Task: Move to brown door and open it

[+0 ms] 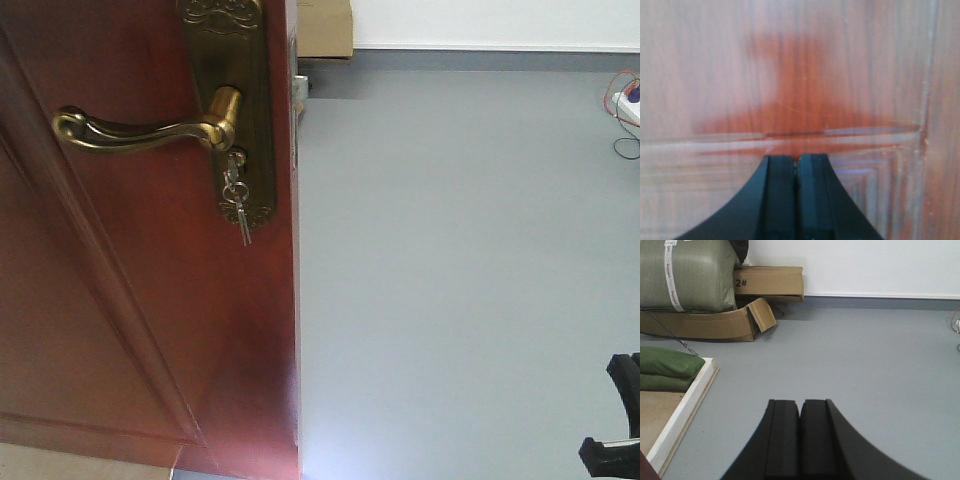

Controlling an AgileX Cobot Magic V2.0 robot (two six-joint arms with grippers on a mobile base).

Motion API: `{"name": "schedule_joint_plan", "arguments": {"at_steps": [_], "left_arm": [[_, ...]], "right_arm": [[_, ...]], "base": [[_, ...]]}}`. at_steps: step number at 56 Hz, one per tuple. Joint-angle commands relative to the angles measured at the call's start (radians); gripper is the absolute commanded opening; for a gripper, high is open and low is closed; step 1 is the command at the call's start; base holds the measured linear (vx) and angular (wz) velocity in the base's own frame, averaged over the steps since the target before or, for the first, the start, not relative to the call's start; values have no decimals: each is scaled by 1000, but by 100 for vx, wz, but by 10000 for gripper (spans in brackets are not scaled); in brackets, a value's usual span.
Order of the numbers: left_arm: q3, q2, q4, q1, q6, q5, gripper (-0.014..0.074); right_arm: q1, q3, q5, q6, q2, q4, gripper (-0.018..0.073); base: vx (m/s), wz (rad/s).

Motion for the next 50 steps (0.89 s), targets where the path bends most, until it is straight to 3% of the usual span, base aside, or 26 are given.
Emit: {"name": "schedule_joint_plan", "arguments": {"at_steps": [1,50], "left_arm": [[-29,-2,-4,-3,-6,14,-6],[-29,-2,-4,-3,-6,14,-6]], "right_arm": [[1,3,-77,-8,-6,-3,0],[1,3,-77,-8,-6,-3,0]], "base": [[6,0],[1,0]]}}
